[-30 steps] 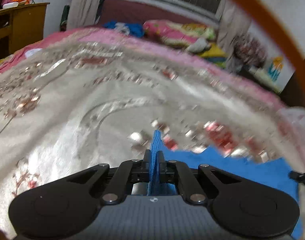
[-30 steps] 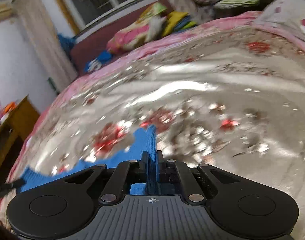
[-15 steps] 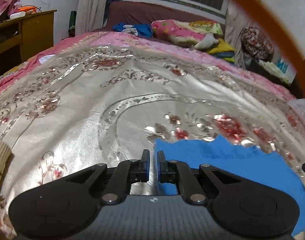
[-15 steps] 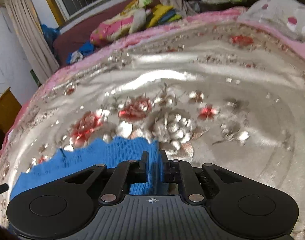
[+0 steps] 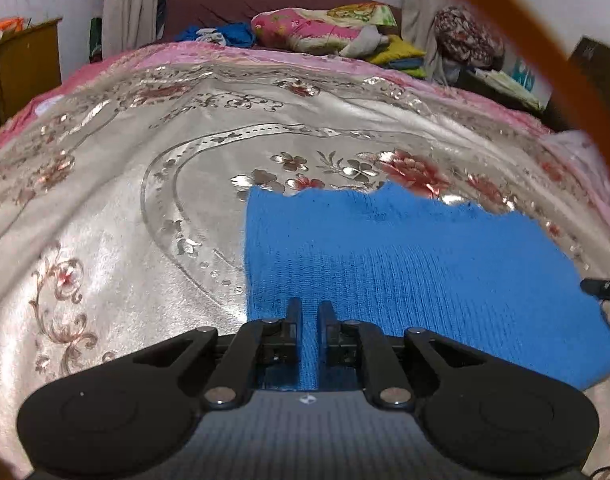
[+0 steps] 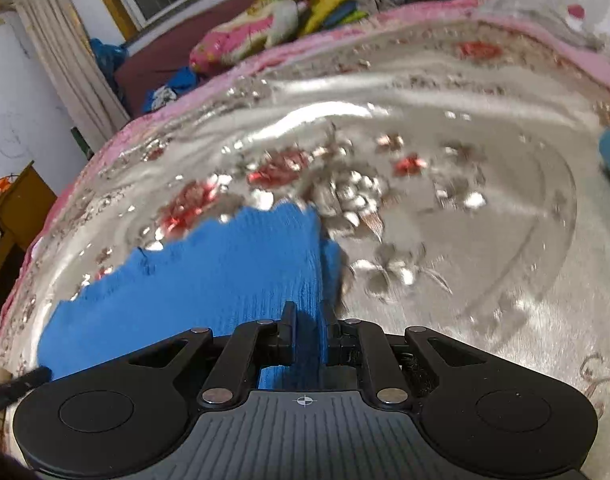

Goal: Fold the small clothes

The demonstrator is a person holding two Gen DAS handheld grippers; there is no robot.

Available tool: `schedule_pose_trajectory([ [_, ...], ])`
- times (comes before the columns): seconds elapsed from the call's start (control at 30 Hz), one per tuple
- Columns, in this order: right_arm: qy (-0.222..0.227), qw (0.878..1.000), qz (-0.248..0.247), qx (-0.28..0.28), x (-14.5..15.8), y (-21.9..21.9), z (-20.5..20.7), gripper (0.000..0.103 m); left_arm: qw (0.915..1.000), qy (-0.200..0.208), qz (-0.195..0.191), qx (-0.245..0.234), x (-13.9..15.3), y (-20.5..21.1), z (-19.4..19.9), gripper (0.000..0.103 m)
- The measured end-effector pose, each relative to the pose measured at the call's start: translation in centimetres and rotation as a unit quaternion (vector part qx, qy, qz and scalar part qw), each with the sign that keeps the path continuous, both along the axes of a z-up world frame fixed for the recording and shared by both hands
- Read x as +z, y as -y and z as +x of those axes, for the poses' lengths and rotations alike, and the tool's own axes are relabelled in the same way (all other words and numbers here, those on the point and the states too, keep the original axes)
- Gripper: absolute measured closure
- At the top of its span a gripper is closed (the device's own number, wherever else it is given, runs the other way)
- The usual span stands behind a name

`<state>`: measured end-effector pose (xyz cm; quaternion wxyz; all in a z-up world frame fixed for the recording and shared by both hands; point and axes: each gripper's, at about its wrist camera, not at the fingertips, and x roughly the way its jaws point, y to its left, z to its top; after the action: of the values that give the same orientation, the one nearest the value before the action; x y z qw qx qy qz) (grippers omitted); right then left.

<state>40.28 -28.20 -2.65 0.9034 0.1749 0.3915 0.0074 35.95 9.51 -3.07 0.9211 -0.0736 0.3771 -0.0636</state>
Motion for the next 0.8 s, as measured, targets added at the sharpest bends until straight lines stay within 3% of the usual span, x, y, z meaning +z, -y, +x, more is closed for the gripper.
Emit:
schedule_pose_trajectory([
  [0.1, 0.002, 1.000, 0.005, -0.008, 0.1, 0.6, 0.0, 0.088, 0.9998, 0.004, 0.014, 0.015, 0.7, -0.2, -0.3, 0.085],
  [0.27, 0.019, 0.999, 0.033, -0.015, 0.4, 1.5, -1.3, 0.087, 0.9992, 0.009, 0.039, -0.006, 1.0, 1.0, -1.5, 0.085],
  [0.4, -0.019, 0.999, 0.046, -0.016, -1.1, 1.7, -1.2, 0.087, 0.9985, 0.004, 0.055, -0.005, 0.8, 1.8, -1.9, 0.085],
  [0.5, -0.014, 0.998, 0.061, -0.023, -1.0, 2.1, -1.7, 0.087, 0.9988, 0.007, 0.048, -0.011, 1.7, 2.2, -2.6, 0.085],
  [0.7, -0.002, 0.995, 0.099, -0.024, -0.3, 3.3, -2.6, 0.087, 0.9957, 0.020, 0.048, -0.076, 3.2, 6.6, -5.0, 0.085],
  [0.8, -0.008, 0.992, 0.122, -0.022, -0.6, 3.7, -3.1, 0.086, 0.9898, 0.024, 0.055, -0.129, 3.2, 10.4, -6.6, 0.085],
])
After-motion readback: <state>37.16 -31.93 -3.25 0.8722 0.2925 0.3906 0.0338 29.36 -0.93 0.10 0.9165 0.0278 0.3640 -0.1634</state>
